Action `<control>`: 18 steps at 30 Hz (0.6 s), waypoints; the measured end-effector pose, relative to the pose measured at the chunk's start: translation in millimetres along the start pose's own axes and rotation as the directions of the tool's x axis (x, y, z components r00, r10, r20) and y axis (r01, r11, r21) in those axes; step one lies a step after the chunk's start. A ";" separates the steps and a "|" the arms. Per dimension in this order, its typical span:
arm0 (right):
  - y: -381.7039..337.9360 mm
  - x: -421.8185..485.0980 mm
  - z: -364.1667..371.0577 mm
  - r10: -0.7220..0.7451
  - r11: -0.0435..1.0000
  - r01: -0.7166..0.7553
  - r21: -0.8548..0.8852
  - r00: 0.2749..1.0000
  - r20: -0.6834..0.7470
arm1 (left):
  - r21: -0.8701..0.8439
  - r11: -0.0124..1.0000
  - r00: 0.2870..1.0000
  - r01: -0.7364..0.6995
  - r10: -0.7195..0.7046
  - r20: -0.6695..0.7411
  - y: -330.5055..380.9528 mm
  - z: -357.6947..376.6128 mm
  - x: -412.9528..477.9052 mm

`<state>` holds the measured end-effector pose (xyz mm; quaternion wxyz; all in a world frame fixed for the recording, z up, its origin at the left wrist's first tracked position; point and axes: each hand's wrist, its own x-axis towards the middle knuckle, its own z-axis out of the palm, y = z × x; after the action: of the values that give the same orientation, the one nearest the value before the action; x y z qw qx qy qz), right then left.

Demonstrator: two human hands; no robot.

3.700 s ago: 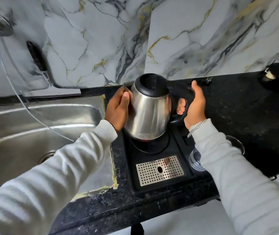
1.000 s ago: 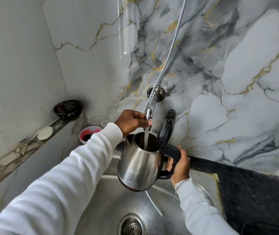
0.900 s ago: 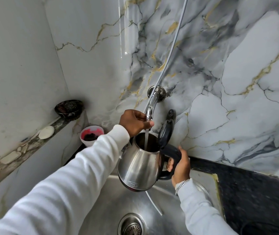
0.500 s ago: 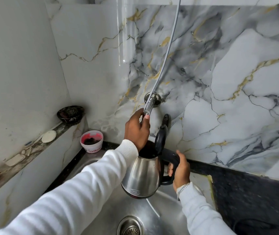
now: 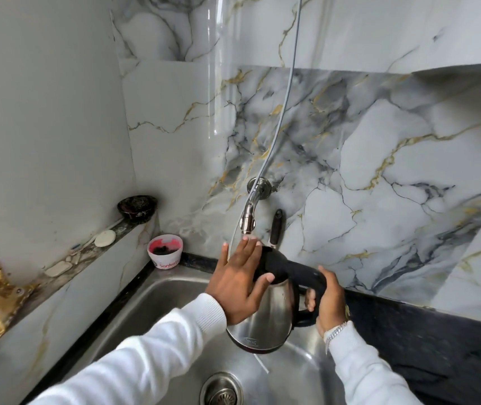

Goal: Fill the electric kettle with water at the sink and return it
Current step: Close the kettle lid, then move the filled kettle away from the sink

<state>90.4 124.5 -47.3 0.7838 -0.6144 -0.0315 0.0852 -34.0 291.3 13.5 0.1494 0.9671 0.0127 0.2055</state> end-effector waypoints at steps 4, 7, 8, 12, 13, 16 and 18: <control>-11.4 -13.8 -17.6 -0.014 1.000 0.013 0.027 1.000 0.012 | 0.158 0.981 0.993 -0.115 0.117 0.000 13.6 -6.6 -25.5; -16.6 -28.4 -32.8 -0.042 0.999 0.043 -0.020 0.999 0.009 | 0.213 0.967 0.990 -0.136 0.127 0.058 22.6 -4.0 -41.4; -18.2 -34.8 -38.9 -0.046 0.999 0.046 -0.025 0.999 -0.005 | 0.204 0.966 0.987 -0.157 0.145 0.072 25.9 -2.0 -45.8; -29.0 -49.6 -55.0 -0.049 0.998 0.050 0.024 0.998 -0.050 | -0.309 0.951 0.999 -0.028 0.020 -0.029 34.7 8.6 -56.2; -32.4 -53.6 -60.4 -0.049 0.998 0.051 0.039 0.997 -0.060 | -0.491 0.869 0.995 0.067 -0.095 -0.033 38.0 11.0 -59.3; -43.4 -65.1 -78.8 -0.051 0.996 0.057 0.075 0.995 -0.087 | -0.766 0.587 0.949 0.263 -0.300 0.096 49.9 18.0 -64.9; -50.0 -71.5 -91.4 -0.058 0.994 0.068 0.082 0.992 -0.114 | -0.833 0.462 0.934 0.303 -0.319 0.162 59.8 26.6 -65.4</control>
<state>38.8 13.1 -17.2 0.8122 -0.5827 -0.0033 0.0273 -85.4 221.1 -17.8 0.6346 0.7503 0.0882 0.1628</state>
